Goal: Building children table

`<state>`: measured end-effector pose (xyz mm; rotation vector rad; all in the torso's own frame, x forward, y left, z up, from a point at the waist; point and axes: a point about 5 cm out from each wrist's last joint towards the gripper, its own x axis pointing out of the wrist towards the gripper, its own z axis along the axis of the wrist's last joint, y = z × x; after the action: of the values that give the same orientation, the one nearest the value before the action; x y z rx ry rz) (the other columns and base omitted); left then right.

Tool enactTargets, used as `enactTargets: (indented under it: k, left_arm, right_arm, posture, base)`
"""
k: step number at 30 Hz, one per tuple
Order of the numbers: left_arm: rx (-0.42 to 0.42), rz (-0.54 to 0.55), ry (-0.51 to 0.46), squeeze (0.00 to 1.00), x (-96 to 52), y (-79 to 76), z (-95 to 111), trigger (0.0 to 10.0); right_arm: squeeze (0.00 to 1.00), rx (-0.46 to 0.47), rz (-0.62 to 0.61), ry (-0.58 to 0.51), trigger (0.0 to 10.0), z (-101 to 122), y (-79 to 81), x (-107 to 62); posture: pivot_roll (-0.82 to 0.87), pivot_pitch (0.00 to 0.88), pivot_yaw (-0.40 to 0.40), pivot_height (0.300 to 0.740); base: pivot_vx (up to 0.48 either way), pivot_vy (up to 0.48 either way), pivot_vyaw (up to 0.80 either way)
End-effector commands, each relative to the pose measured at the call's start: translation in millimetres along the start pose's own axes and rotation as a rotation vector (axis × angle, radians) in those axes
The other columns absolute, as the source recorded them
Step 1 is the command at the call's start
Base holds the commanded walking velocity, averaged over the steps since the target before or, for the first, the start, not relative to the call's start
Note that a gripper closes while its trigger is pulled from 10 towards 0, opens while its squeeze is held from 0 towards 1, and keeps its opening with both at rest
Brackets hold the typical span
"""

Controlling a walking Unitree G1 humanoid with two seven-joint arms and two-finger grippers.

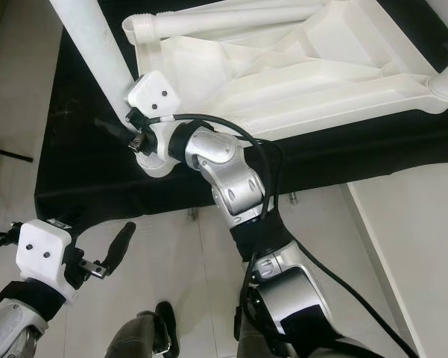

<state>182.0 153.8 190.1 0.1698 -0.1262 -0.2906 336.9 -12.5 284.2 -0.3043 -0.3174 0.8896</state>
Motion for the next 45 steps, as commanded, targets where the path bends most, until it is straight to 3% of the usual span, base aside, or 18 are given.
enactTargets:
  k: [1,5,10,27,29,35,45]
  left_arm:
    - [0.005,0.007,0.029,0.0,-2.8,0.6,-6.3,10.0]
    - [0.005,0.007,0.028,0.0,-2.4,0.6,-6.5,10.0]
    - [0.01,0.012,0.024,0.0,-0.3,1.4,-7.0,10.0]
    - [0.04,0.042,0.029,0.0,7.5,8.1,-11.4,10.0]
    - [0.057,0.059,0.027,0.0,12.0,11.0,-13.4,10.0]
    - [0.077,0.073,0.023,0.0,19.0,14.1,-16.3,10.0]
    - [0.109,0.099,0.011,0.0,27.1,18.1,-18.9,10.0]
  right_arm:
    - [0.0,0.045,-0.175,0.253,10.0,-48.4,-7.7,-15.2]
    - [0.0,0.057,-0.24,0.264,10.0,-49.7,-7.3,-17.7]
    - [0.0,0.101,-0.37,0.229,10.0,-45.0,4.4,-21.8]
    - [0.0,0.14,-0.387,0.178,10.0,-37.6,1.6,-14.6]
    - [0.0,0.151,-0.389,0.071,10.0,-19.6,-5.9,-12.0]
    - [0.0,0.111,-0.326,-0.078,10.0,7.0,-14.0,-6.9]
    - [0.0,0.104,-0.281,-0.173,10.0,23.5,-17.8,-0.3]
  posture:
    - [0.04,0.38,0.067,0.74]
    - [0.04,0.374,0.066,0.74]
    - [0.04,0.368,0.069,0.74]
    - [0.04,0.331,0.071,0.74]
    - [0.03,0.312,0.069,0.74]
    - [0.02,0.296,0.063,0.74]
    - [0.01,0.265,0.057,0.74]
  base:
    - [0.0,0.0,0.0]
    - [0.0,0.0,0.0]
    - [0.0,0.0,0.0]
    - [0.0,0.0,0.0]
    - [0.0,0.0,0.0]
    - [0.0,0.0,0.0]
    - [0.0,0.0,0.0]
